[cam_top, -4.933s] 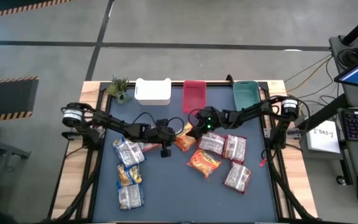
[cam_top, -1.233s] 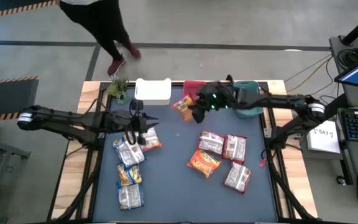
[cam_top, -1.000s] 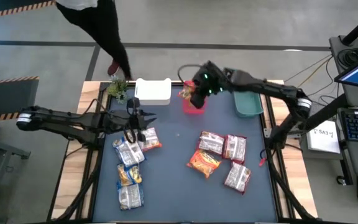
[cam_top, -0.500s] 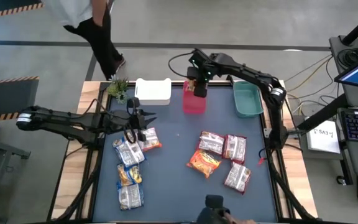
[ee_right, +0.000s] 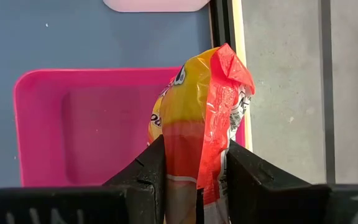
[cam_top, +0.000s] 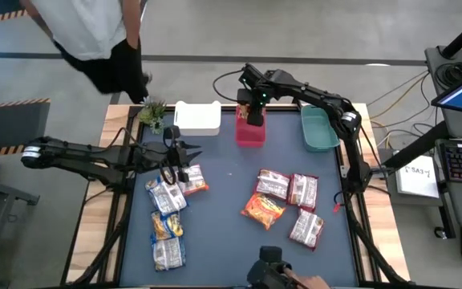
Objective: Sort Maruchan noodles
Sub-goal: Put the top right orange noodle pack into the red bin
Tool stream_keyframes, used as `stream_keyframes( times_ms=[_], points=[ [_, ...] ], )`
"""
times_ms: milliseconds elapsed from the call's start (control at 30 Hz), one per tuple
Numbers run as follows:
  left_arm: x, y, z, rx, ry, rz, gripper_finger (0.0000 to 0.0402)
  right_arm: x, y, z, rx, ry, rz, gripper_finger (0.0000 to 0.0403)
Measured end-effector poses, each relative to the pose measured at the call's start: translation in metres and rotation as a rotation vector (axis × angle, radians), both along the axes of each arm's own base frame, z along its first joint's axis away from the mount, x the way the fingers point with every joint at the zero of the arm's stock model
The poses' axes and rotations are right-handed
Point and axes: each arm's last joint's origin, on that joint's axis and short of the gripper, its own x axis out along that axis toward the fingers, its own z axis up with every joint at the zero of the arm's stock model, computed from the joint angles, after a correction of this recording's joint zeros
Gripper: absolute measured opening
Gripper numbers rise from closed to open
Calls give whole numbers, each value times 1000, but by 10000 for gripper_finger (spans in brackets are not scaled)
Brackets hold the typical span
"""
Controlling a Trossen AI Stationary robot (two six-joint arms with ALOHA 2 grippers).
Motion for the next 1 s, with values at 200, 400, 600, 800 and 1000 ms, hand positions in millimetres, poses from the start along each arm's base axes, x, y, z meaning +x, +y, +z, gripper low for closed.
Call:
stream_keyframes(
  times_ms=[200,400,600,800,1000],
  points=[
    [0,0,0,0,-1,0,59,0,-1,-1,5,-2,-12,108],
    [0,0,1,0,-10,0,59,0,-1,-4,13,-13,-41,124],
    [0,0,1,0,-10,0,59,1,-2,-5,18,-23,-61,128],
    [1,0,2,0,-18,0,59,1,-2,-6,15,-26,-60,116],
    [1,0,2,0,-18,0,59,3,-3,-12,11,-50,-81,109]
  ],
)
